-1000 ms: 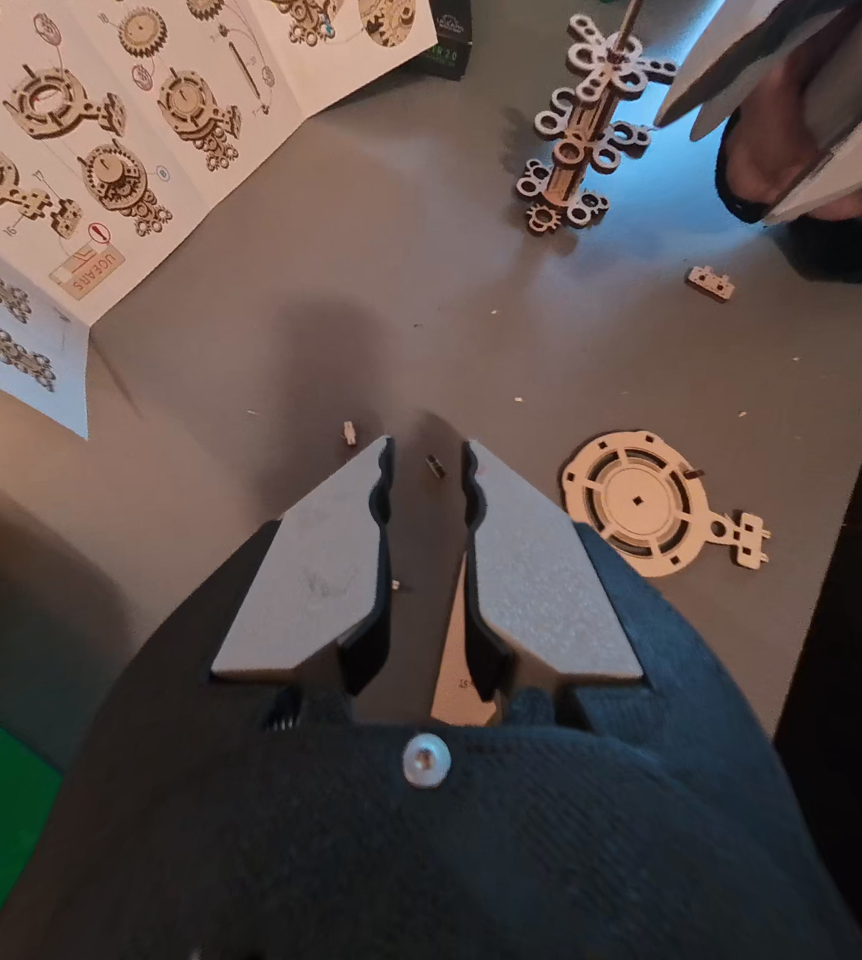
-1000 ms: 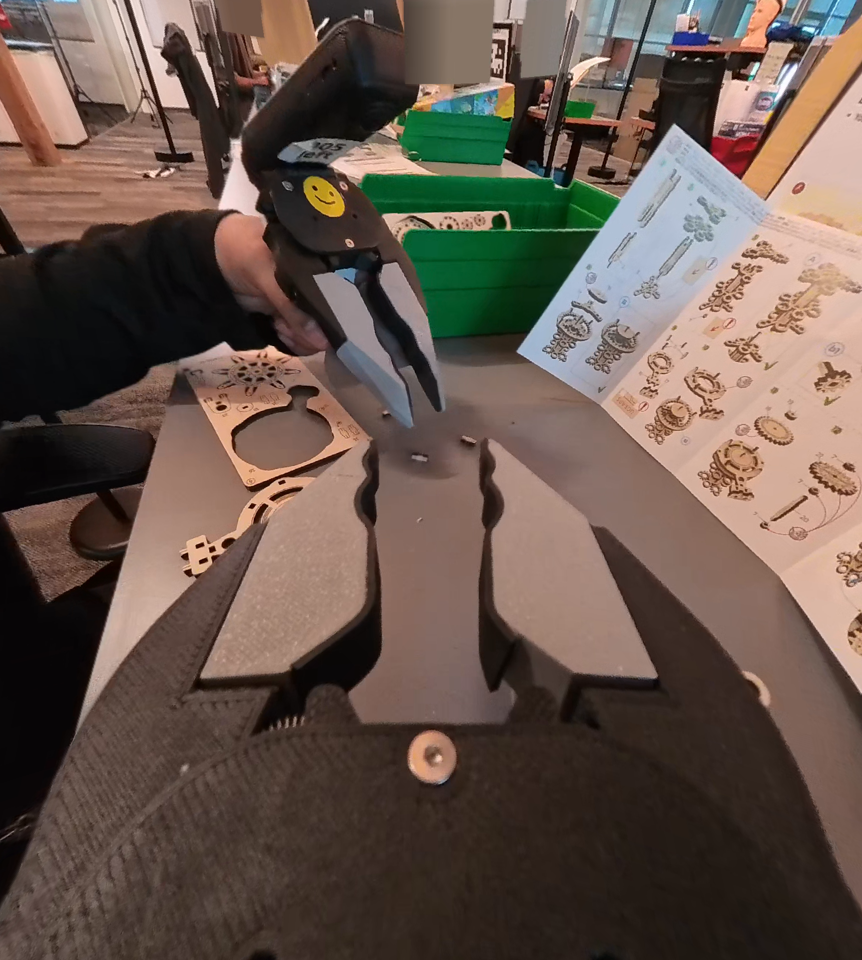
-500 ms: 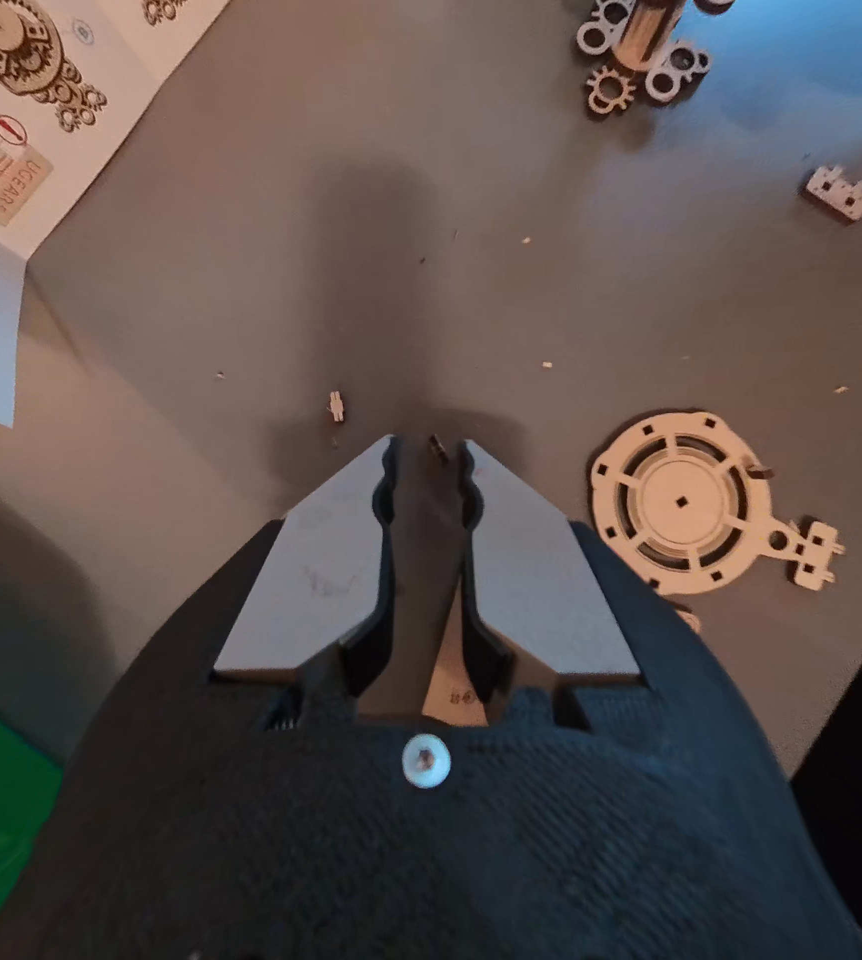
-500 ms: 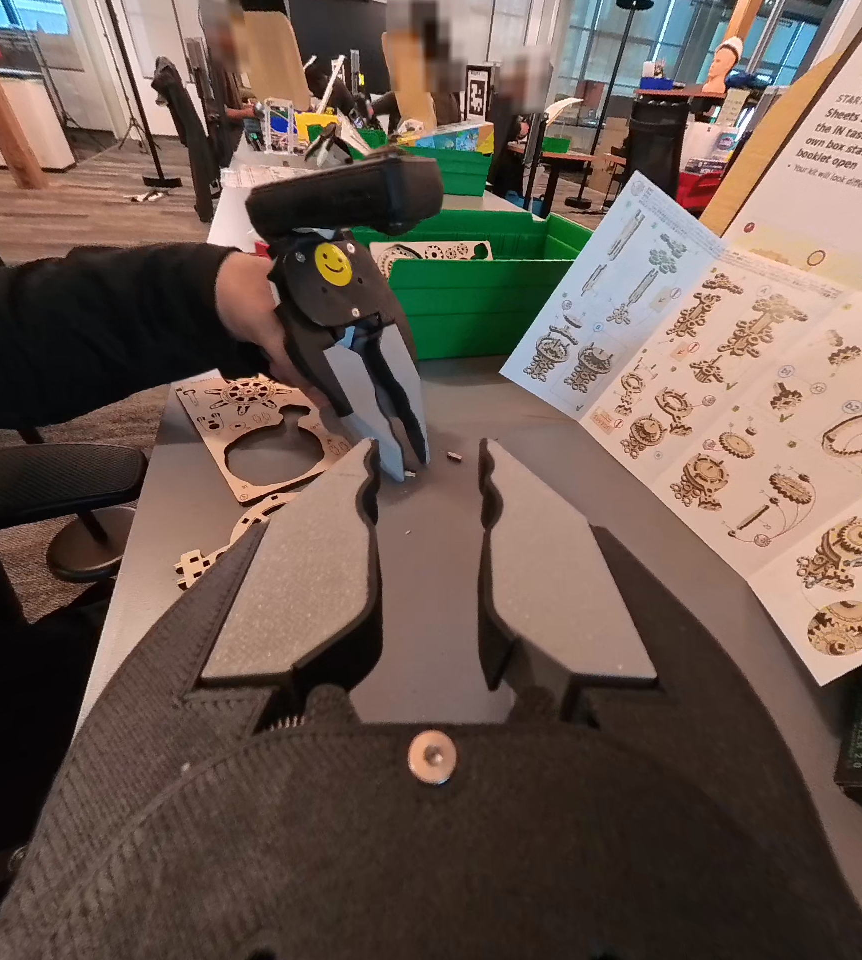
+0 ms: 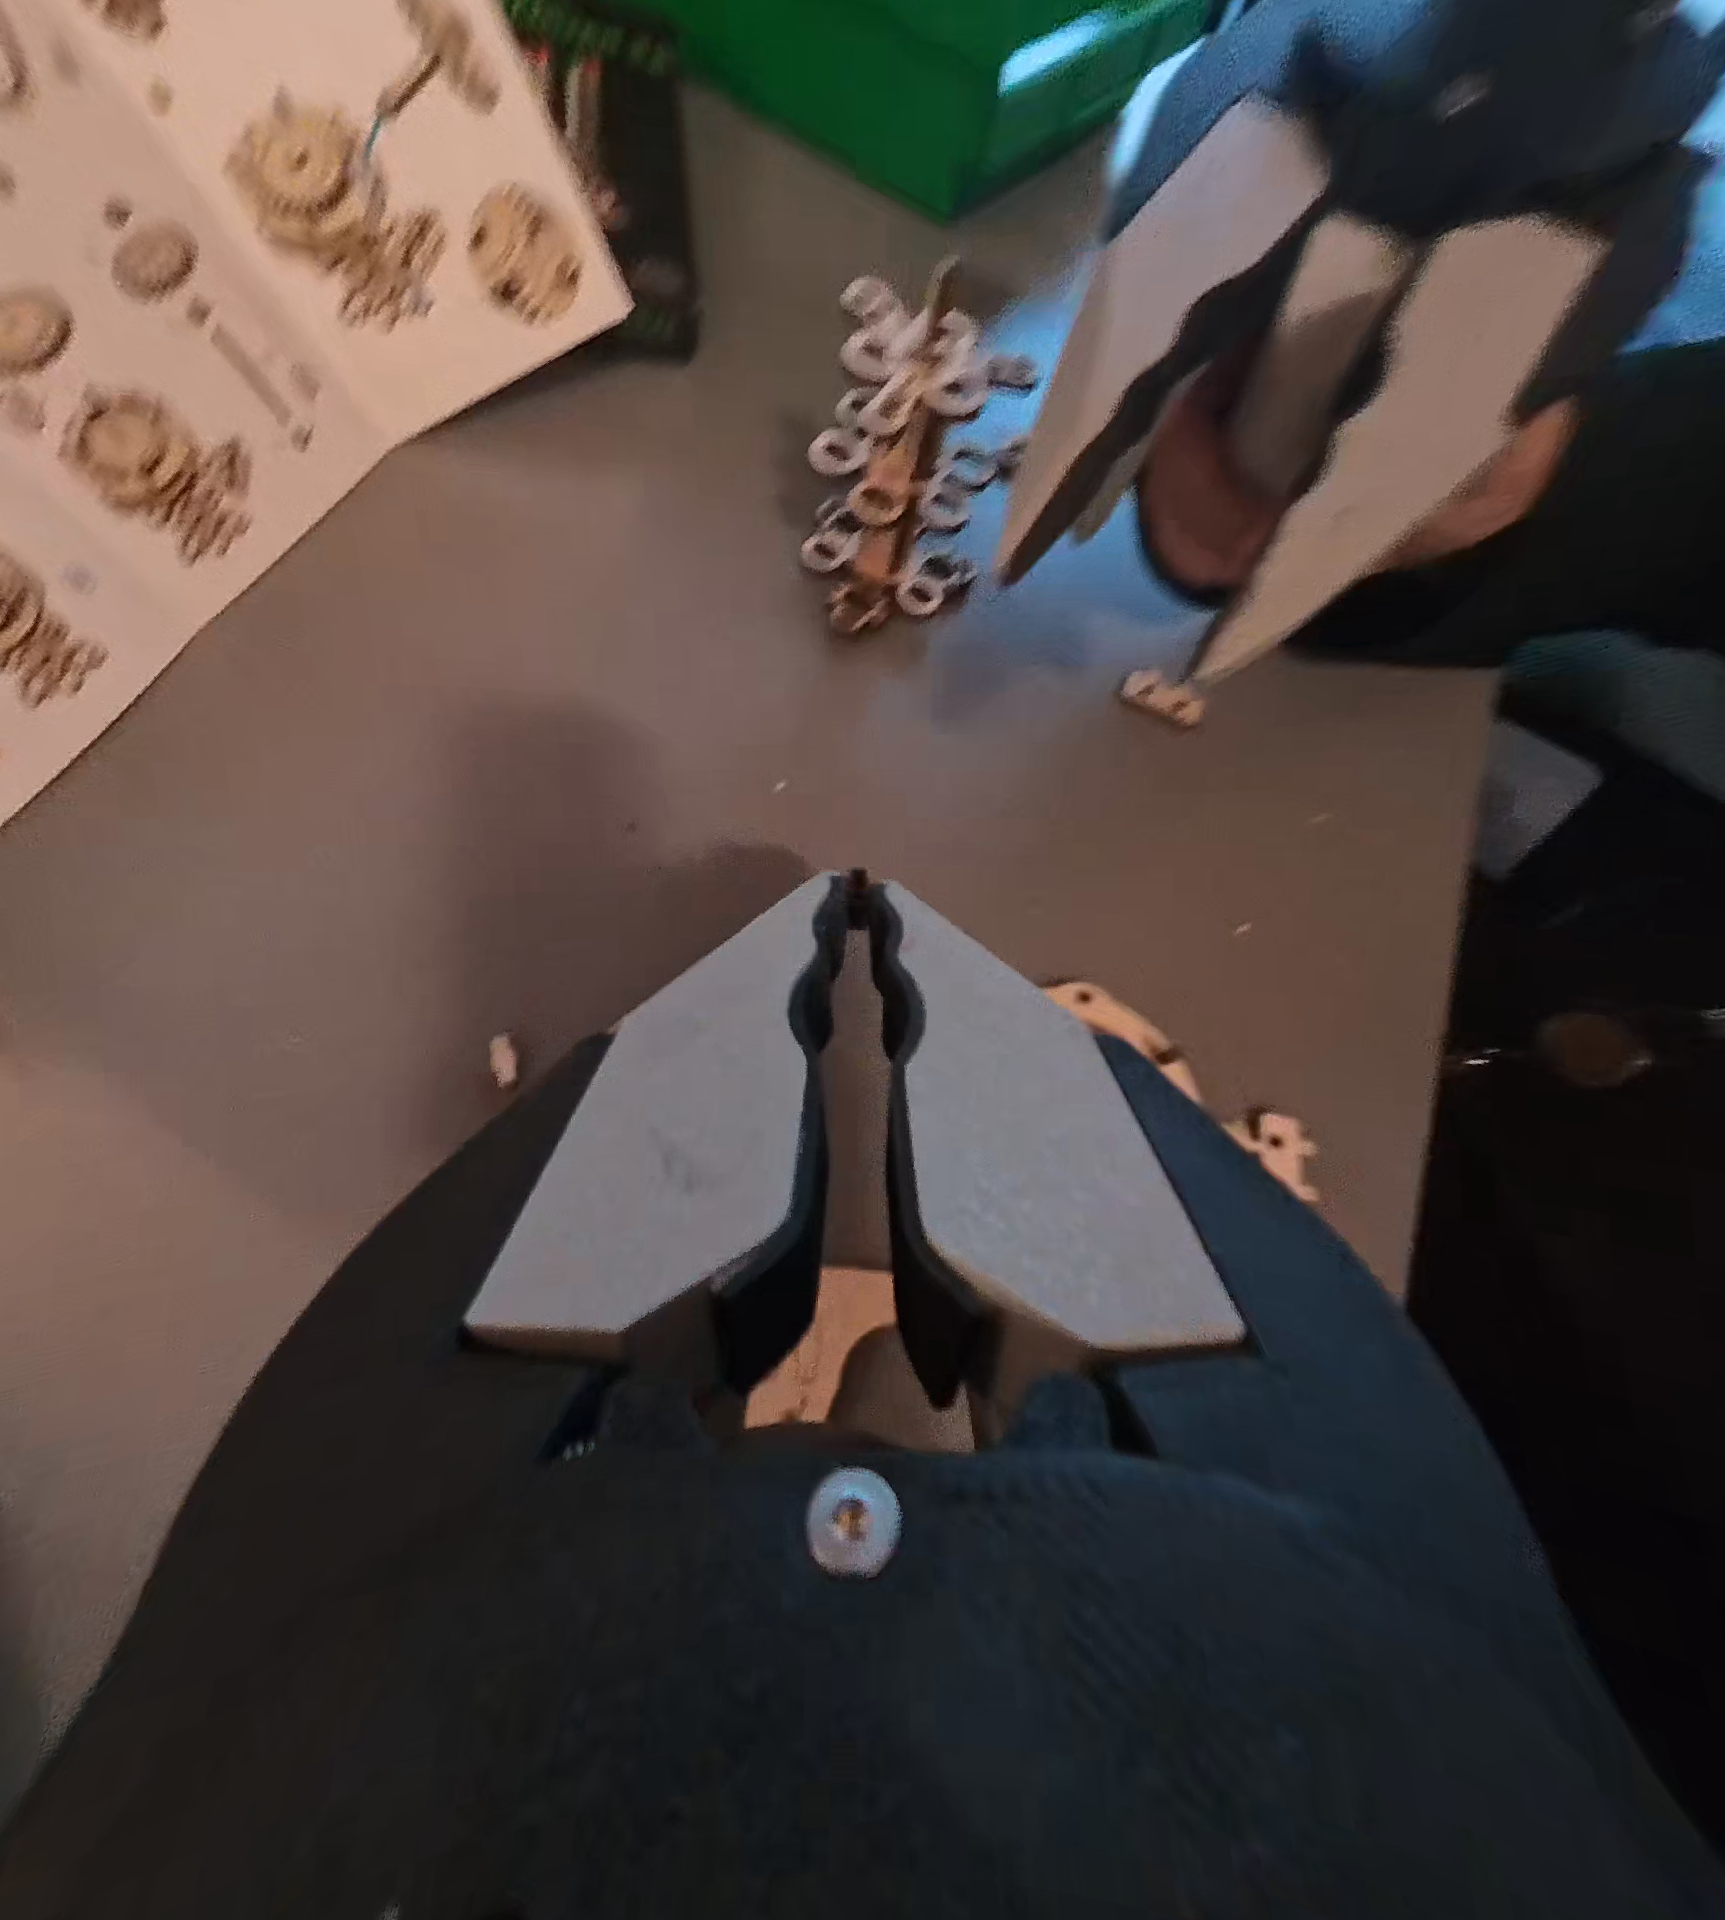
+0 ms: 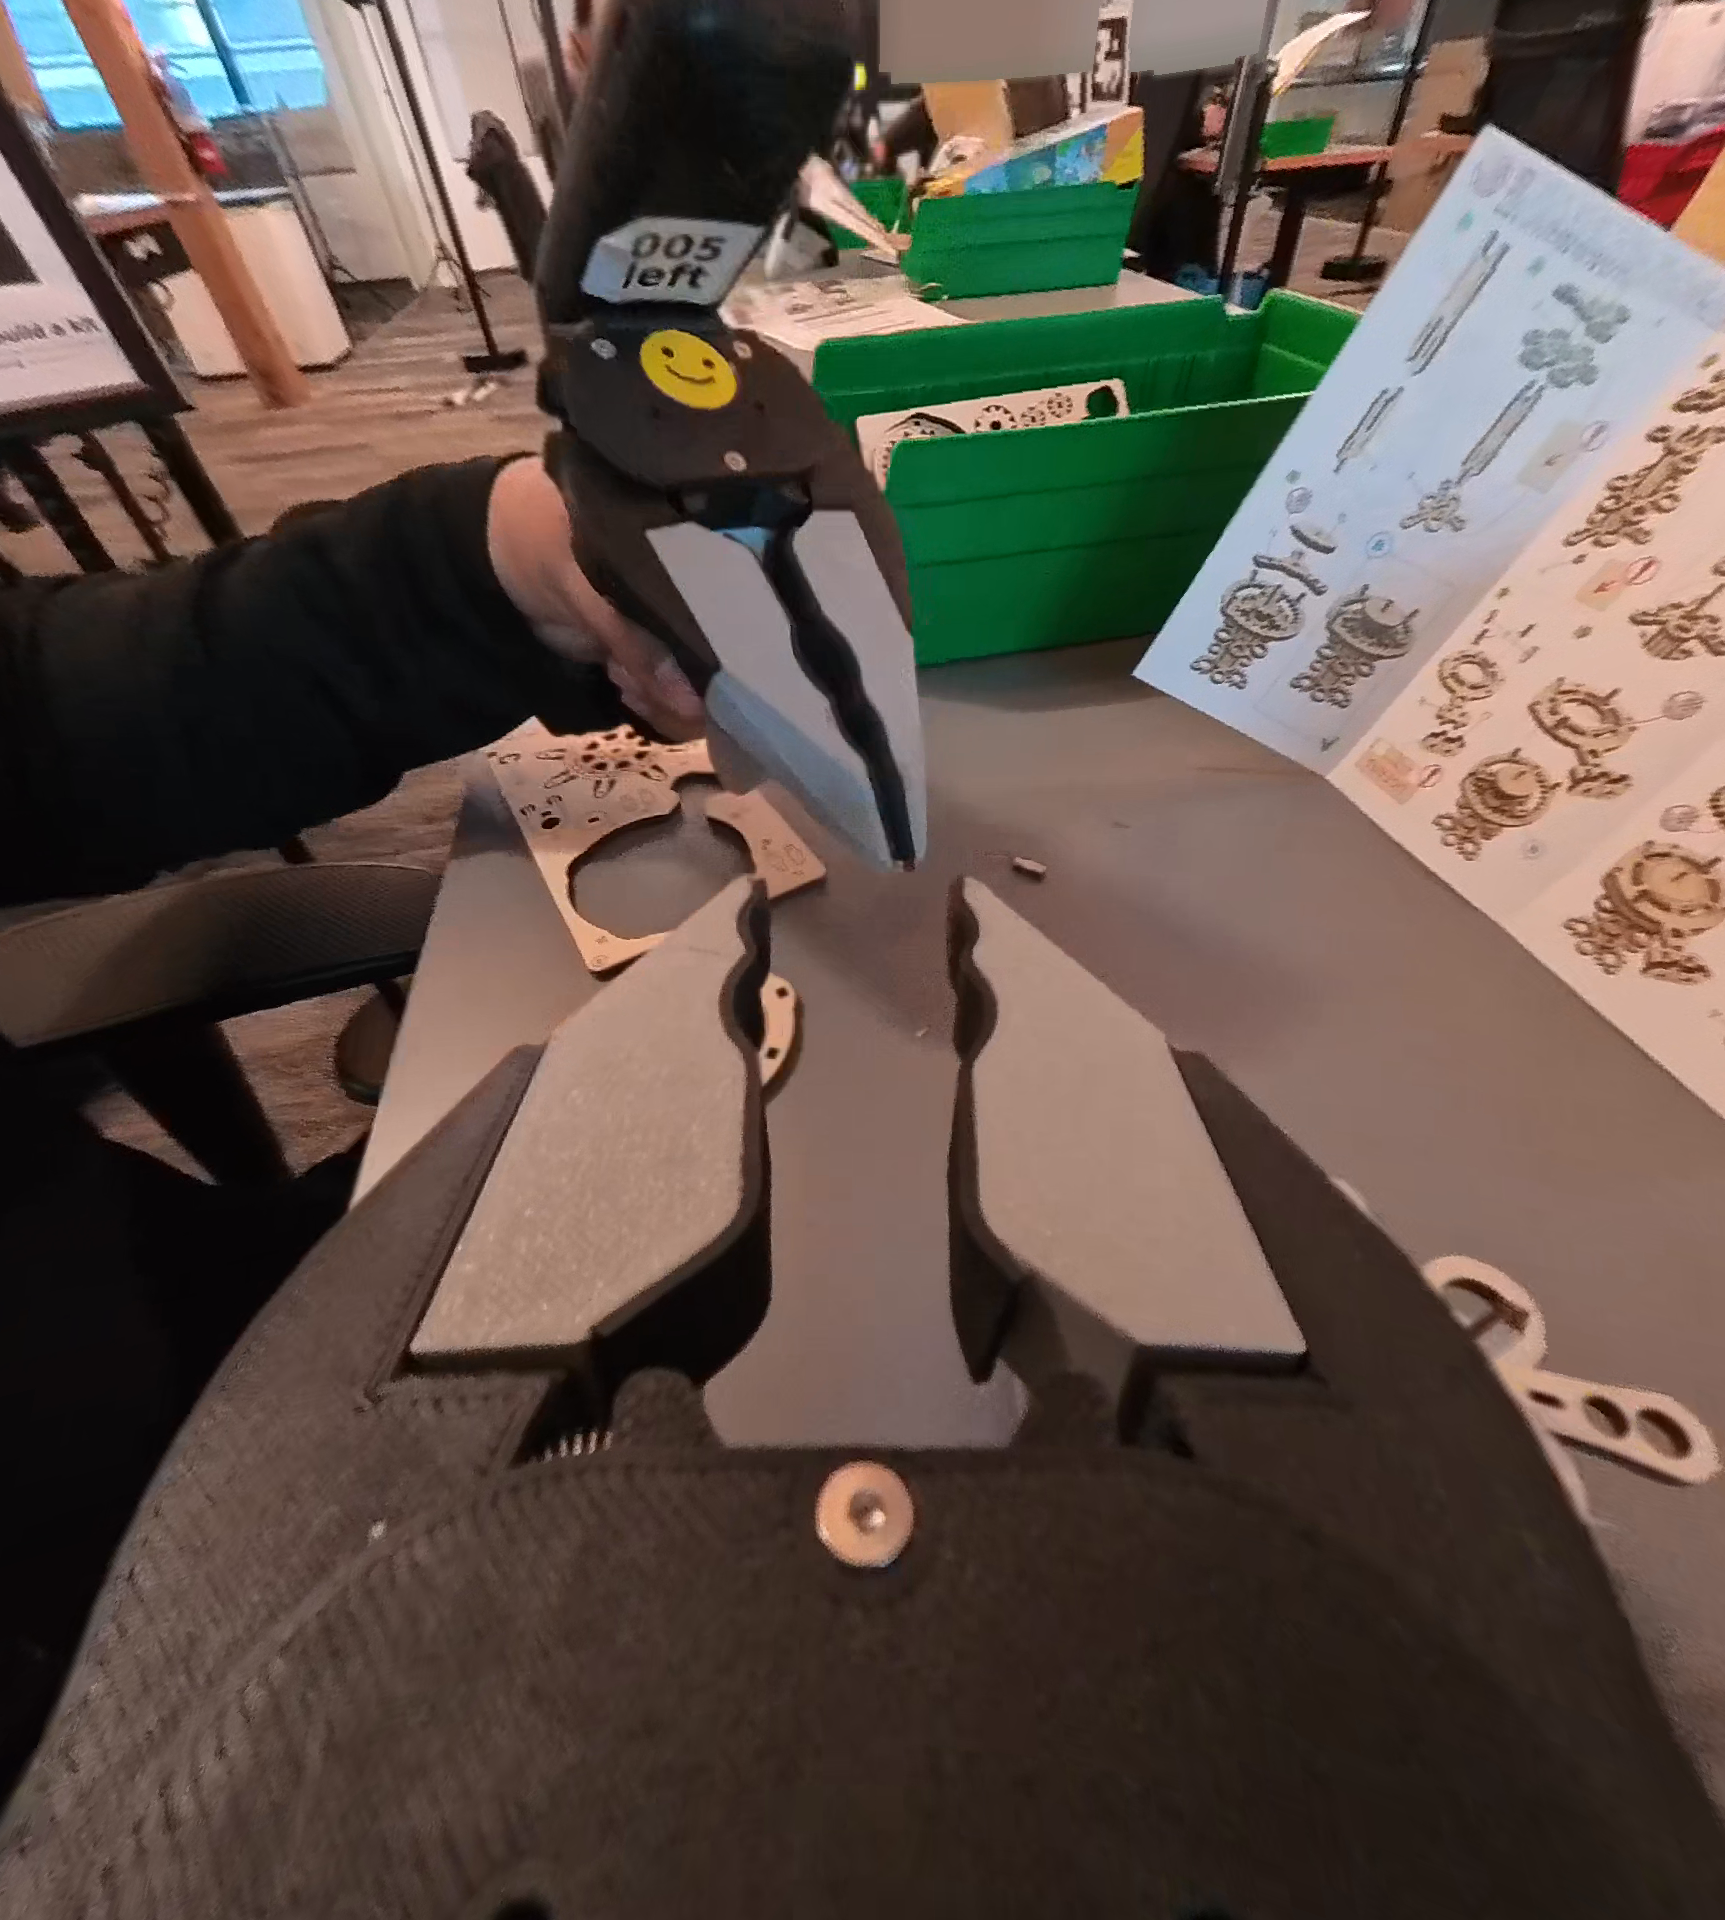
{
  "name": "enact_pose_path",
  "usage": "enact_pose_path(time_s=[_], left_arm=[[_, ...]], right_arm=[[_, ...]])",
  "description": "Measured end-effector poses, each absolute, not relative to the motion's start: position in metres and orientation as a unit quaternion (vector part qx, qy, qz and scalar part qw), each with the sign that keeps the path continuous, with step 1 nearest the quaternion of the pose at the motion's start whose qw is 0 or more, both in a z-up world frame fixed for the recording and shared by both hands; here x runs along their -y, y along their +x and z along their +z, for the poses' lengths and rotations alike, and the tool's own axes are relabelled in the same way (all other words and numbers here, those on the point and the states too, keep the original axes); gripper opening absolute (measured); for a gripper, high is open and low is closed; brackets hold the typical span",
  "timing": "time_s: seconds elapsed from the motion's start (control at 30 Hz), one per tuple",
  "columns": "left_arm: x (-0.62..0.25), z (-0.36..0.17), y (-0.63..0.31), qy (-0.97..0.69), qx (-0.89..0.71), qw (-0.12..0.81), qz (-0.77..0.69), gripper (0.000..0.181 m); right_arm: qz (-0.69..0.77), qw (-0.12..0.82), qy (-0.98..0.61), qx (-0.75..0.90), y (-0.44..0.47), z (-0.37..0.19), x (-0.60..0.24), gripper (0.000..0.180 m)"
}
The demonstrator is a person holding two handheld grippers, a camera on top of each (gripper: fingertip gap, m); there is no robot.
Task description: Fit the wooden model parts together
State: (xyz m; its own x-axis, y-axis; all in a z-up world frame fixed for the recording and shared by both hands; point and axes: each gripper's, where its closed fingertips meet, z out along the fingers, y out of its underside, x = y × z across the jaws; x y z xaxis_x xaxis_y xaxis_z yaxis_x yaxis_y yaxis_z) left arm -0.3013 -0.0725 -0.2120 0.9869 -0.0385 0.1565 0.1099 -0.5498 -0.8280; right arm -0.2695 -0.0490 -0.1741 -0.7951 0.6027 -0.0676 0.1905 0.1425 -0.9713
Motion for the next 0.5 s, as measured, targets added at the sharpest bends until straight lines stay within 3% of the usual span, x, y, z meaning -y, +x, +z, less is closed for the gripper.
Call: enact_pose_path(time_s=[0.27,0.5], left_arm=[[0.062,-0.197,-0.279,-0.835,-0.003,0.538,-0.115,0.001],[0.054,-0.18,-0.266,-0.779,0.079,0.56,-0.271,0.0]], right_arm=[[0.63,0.123,-0.261,0.721,-0.262,-0.168,0.055,0.034],[0.667,0.101,-0.218,0.705,-0.247,-0.145,0.054,0.033]])
